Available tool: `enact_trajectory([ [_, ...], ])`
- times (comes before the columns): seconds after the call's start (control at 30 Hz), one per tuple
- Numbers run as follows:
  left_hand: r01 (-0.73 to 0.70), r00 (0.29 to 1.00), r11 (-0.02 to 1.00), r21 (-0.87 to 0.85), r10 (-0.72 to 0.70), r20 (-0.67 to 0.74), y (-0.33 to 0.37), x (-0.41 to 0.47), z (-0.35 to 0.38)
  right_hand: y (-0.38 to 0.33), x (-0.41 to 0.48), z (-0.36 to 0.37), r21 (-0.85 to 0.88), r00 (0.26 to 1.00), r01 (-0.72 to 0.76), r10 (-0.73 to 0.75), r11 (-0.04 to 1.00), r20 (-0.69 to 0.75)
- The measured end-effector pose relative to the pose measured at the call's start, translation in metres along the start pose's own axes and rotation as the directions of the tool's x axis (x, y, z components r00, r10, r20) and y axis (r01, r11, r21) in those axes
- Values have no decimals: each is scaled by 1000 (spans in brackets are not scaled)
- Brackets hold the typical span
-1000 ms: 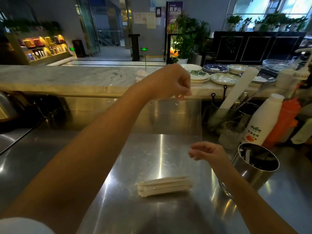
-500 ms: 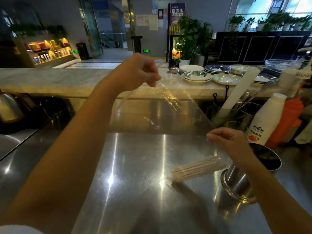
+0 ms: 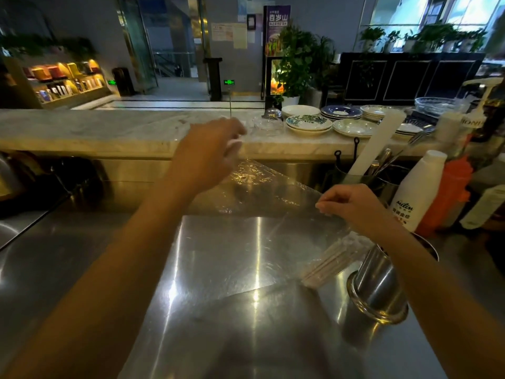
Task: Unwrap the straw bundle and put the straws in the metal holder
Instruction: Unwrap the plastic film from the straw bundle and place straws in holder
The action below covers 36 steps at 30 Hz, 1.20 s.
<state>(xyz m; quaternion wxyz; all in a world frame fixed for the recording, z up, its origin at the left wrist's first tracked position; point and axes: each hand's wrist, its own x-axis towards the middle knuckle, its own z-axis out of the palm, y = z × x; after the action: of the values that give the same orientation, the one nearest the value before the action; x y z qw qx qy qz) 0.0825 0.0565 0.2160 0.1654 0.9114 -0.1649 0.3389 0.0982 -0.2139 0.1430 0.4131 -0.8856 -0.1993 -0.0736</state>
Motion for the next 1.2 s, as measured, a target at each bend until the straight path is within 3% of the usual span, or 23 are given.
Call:
enact_trajectory([
  [0.07,-162,983,987,1,162,86,26,-2,11,-3,2,2,-29,1000,13,-12,1000,22],
  [0.17,-350,905,937,11,335,263,54,-4,38,-8,5,6,-63,999,26,-24,998,39],
  [0.23,-412,855,910,44,370,363,63,-5,57,-10,5,9,-78,998,48,-45,996,47],
  [0.37,-472,818,878,84,400,412,69,-5,75,-9,2,11,-102,998,58,-55,993,30],
  [0.5,-405,833,912,62,340,436,67,1,76,7,-13,11,-14,1000,-7,7,1000,-13],
  [0.83,-358,865,932,56,309,395,52,5,67,52,-56,15,-12,976,-219,219,976,-7],
  [1.0,-296,870,954,48,249,427,44,6,55,49,-54,13,-3,977,-169,167,986,-135],
  [1.2,-154,895,988,9,135,425,21,2,36,25,-46,0,184,945,-25,83,983,-317],
])
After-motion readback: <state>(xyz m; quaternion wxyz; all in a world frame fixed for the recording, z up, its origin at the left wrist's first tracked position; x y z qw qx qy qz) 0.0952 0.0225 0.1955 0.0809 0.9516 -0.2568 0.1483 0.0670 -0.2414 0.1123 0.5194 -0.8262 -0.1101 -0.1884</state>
